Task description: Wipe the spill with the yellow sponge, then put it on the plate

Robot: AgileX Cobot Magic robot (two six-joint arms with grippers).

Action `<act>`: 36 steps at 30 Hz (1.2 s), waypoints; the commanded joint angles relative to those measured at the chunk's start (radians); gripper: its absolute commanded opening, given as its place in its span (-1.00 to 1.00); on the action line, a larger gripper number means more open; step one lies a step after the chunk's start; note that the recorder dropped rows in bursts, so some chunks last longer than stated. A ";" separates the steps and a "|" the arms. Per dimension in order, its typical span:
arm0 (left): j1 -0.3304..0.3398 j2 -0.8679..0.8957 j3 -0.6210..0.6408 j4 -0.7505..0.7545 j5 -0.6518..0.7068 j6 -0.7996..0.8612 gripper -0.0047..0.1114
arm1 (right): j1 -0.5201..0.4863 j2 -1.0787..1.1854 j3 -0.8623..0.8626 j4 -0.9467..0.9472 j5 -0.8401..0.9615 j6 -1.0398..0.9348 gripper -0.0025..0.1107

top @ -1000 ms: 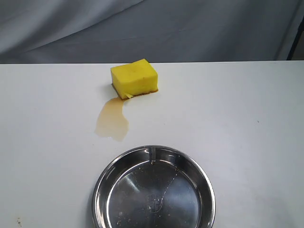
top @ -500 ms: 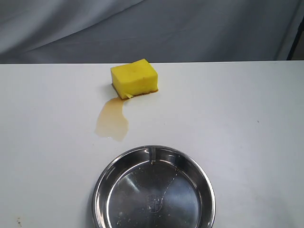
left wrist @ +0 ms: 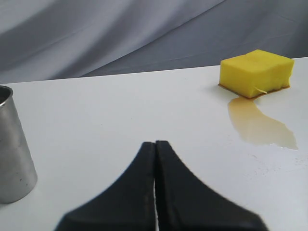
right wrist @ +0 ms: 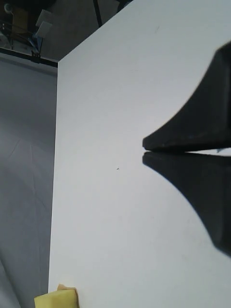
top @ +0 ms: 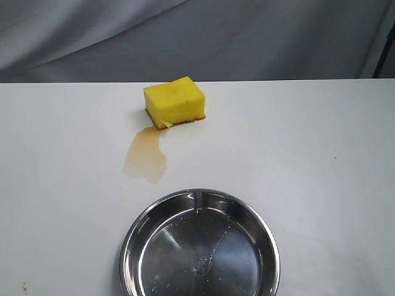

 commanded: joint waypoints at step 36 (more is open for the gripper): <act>-0.005 -0.004 0.004 -0.008 -0.001 -0.001 -0.92 | -0.008 0.580 -0.573 -1.707 -0.987 1.864 -0.96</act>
